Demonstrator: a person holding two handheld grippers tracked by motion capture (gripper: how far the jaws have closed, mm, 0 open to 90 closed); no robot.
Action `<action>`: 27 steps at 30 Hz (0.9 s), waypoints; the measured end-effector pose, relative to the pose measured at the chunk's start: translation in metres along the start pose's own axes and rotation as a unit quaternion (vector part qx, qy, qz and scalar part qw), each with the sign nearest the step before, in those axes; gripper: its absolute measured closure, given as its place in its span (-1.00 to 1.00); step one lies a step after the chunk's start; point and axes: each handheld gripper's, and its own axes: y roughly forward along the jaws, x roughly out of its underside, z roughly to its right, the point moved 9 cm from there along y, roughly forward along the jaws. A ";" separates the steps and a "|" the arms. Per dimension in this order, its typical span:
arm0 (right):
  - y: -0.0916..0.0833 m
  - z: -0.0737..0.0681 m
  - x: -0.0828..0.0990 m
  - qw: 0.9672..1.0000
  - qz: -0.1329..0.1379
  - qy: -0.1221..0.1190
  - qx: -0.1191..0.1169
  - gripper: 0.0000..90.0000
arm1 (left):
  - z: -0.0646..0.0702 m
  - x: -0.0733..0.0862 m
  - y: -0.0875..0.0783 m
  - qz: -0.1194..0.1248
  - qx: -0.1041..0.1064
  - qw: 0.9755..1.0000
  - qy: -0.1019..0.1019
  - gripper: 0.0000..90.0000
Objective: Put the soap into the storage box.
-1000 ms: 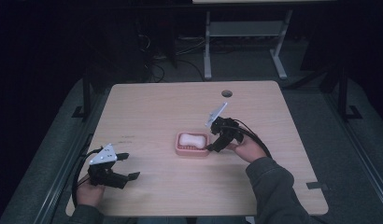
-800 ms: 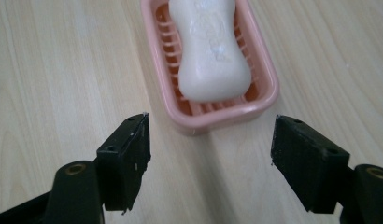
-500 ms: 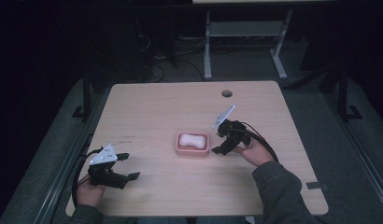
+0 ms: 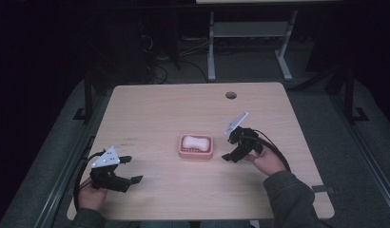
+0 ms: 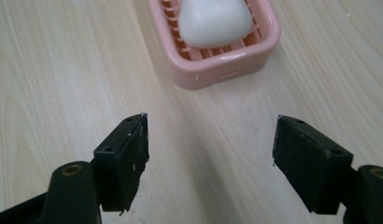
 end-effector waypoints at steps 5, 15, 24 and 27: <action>-0.003 -0.002 0.007 1.000 0.005 0.003 0.003 -0.41 | 0.000 0.000 0.000 -0.001 -0.001 1.000 0.002 -0.67; -0.005 -0.007 0.022 1.000 0.002 0.013 0.004 -0.41 | 0.001 0.001 0.000 -0.003 0.000 1.000 -0.002 -0.67; -0.010 -0.010 0.036 1.000 0.010 0.025 0.005 -0.41 | 0.001 0.001 0.001 -0.003 -0.001 1.000 -0.002 -0.67; -0.012 -0.010 0.040 1.000 0.010 0.025 0.010 -0.41 | 0.001 0.001 0.001 -0.002 -0.001 1.000 -0.002 -0.67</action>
